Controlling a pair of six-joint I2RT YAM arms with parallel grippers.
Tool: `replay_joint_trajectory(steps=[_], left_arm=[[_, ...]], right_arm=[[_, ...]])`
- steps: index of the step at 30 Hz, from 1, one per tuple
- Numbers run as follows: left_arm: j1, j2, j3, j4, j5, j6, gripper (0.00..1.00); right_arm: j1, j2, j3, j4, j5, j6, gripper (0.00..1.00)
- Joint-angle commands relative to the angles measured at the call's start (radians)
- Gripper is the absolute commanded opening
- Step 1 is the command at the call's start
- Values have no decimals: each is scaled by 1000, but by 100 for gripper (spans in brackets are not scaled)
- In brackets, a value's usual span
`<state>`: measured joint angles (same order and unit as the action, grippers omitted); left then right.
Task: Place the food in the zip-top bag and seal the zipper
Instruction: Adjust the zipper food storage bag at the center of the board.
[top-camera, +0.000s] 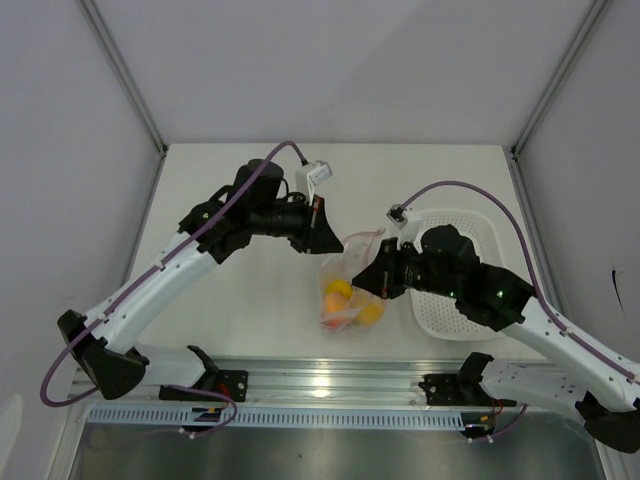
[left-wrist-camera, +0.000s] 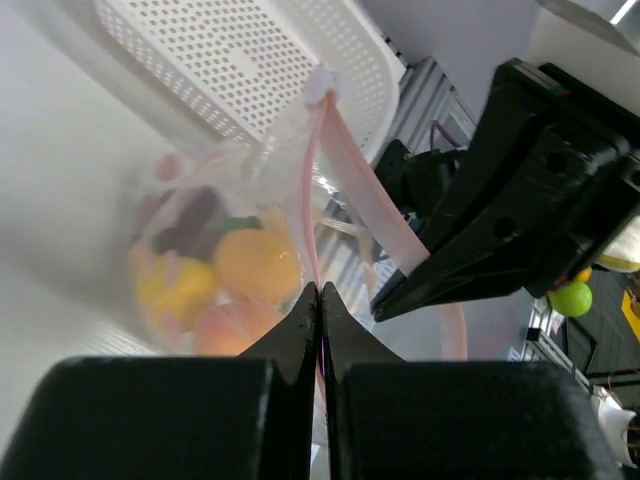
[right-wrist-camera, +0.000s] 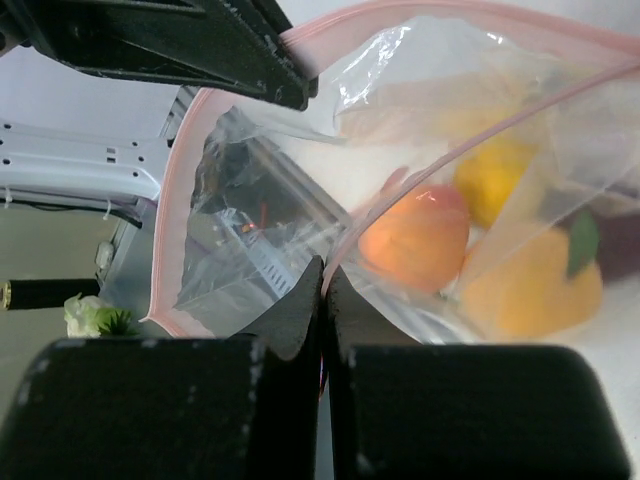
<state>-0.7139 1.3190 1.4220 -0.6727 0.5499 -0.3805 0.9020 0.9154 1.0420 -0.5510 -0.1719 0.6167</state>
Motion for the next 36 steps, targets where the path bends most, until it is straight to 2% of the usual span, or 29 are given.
replay_joint_trajectory(steps=[1,4,7,9,13,18,24,27,32,36], left_arm=[[11,-30,-29,30,94,-12,1],[43,-24,-214,140,160,-119,1],[65,16,-270,124,140,-150,1],[64,-12,-288,157,130,-161,1],[65,-72,-236,156,149,-141,1],[64,-106,-123,127,226,-103,1],[62,-109,-136,238,418,-202,1],[62,-93,-152,223,414,-181,1],[68,25,-123,56,364,-101,1],[76,74,-184,99,357,-127,1]], right_arm=[[43,2,38,23,41,-18,0],[49,-12,-22,45,51,-6,0],[52,-23,-88,71,63,26,0],[51,-21,-117,79,63,37,0],[63,-30,-117,74,61,34,0],[103,-43,-16,22,97,0,0],[192,-47,91,-10,132,-20,0],[225,-18,90,5,127,-29,1],[233,85,66,55,132,-72,10],[210,197,53,121,137,-107,13]])
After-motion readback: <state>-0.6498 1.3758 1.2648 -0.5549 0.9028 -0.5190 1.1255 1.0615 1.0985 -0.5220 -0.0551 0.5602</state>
